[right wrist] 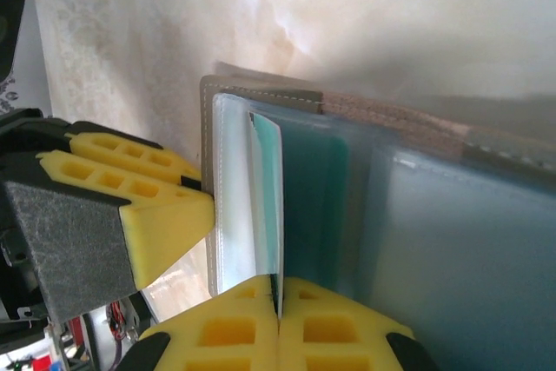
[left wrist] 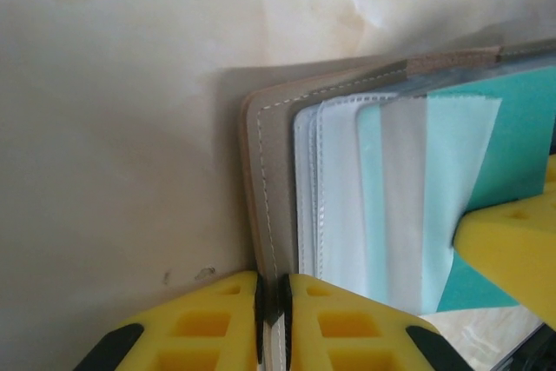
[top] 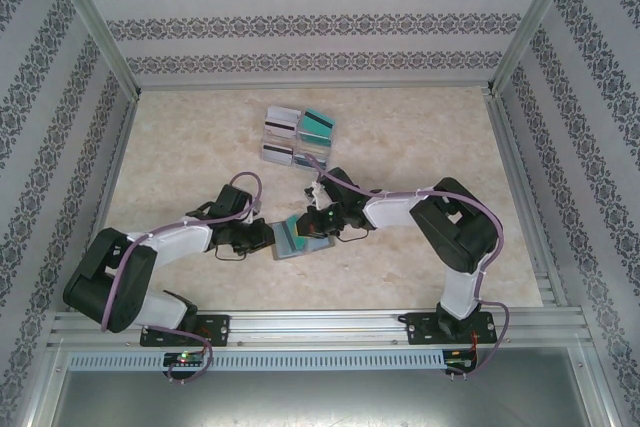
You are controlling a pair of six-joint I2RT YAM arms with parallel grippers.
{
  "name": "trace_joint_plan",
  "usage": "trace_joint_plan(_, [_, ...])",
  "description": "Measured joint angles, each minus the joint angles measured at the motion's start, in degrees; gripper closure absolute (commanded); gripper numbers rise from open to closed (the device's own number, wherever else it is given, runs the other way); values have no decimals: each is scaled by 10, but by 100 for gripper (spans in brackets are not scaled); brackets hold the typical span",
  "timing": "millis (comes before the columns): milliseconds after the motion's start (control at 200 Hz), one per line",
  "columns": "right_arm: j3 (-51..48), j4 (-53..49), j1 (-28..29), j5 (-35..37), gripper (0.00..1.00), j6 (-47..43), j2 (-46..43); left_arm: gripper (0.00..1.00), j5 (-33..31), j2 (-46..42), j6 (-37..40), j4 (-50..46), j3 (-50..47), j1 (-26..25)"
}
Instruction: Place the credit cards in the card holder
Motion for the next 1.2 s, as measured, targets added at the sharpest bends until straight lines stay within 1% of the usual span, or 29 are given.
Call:
trace_joint_plan(155, [-4,3,0,5,95,14,1,88,-5,-8,-9,9,-7,-7])
trace_joint_plan(240, [-4,9,0,1,93,21,10,89,-9,-11,-11,12,-10,-11])
trace_joint_plan(315, [-4,12,0,0,88,23,12,89,-14,-14,-15,15,-13,-14])
trace_joint_plan(370, [-3,11,2,2,86,24,12,89,-17,-19,-17,20,-17,-17])
trace_joint_plan(410, [-3,10,3,5,83,24,12,89,-17,-21,-19,21,-19,-19])
trace_joint_plan(465, [-3,4,5,12,73,23,10,89,-18,-24,-21,23,-20,-21])
trace_joint_plan(535, [2,-14,9,26,64,15,1,89,-17,-28,-22,26,-23,-25])
trace_joint_plan(570, [7,-32,12,37,61,8,-6,89,-16,-31,-22,26,-24,-28])
trace_joint_plan(630, [15,-69,17,59,59,-6,-17,89,-14,-38,-23,26,-26,-30])
trace_joint_plan(784, [41,-181,23,117,57,-51,-43,89,-14,-51,-23,26,-26,-33])
trace_joint_plan(894, [65,-241,23,150,57,-78,-54,89,-14,-51,-23,26,-26,-33])
trace_joint_plan(1084, [80,-269,23,161,56,-97,-53,89,-14,-50,-23,26,-26,-33])
trace_joint_plan(1204, [87,-269,25,157,56,-99,-31,90,-14,-47,-23,27,-26,-33])
